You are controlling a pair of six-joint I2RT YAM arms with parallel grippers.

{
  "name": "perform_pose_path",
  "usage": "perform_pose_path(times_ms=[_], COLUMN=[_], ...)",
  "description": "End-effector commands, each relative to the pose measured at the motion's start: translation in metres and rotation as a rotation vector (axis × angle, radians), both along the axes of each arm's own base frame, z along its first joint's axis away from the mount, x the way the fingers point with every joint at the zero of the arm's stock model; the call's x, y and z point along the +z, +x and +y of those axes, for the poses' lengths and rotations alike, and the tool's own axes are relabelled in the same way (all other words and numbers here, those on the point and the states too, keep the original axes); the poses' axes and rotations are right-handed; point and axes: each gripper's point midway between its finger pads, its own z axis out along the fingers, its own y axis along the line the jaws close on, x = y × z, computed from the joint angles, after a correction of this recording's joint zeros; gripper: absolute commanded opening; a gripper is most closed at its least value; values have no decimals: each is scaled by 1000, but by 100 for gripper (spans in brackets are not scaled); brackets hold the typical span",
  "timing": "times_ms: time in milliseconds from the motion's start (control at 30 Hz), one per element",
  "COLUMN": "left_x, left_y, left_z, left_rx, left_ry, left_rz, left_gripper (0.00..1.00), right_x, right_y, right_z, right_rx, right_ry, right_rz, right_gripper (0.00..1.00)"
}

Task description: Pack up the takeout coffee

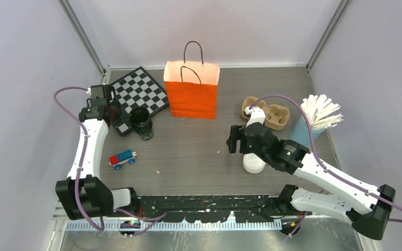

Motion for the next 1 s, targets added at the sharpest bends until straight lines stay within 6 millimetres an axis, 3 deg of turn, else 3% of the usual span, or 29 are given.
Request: perform_pose_path(times_ms=[0,167,233,300,433,467,500,600,733,967], left_x=[6,-4,-4,-5,-7,-8,-7,-7,-4,-8], left_y=[3,7,8,9,12,12,12,13,13,16], left_z=[-2,-4,-5,-6,-8,-7,-6,-7,-4,-3], left_rx=[-55,-56,-54,-66,-79,-78,-73,-96,-95,-111], left_ry=[5,-7,-13,-21,-28,-24,-19,-14,1,11], left_rz=[-15,-31,-23,-3,3,12,21,24,15,26], left_gripper=[0,1,11,0,0,2,11,6,19,13], right_x=[12,18,19,21,22,23,23,20,18,21], right_y=[3,2,1,1,2,2,2,1,-1,-3], right_z=[6,5,4,2,2,3,5,11,15,13], right_rx=[8,8,6,-1,-8,-8,-3,22,31,32], right_ry=[40,49,49,49,54,61,65,71,77,86], right_rz=[-34,-33,-36,-42,-45,-45,-42,-25,-10,-10], right_gripper=[81,81,81,81,81,81,81,81,81,81])
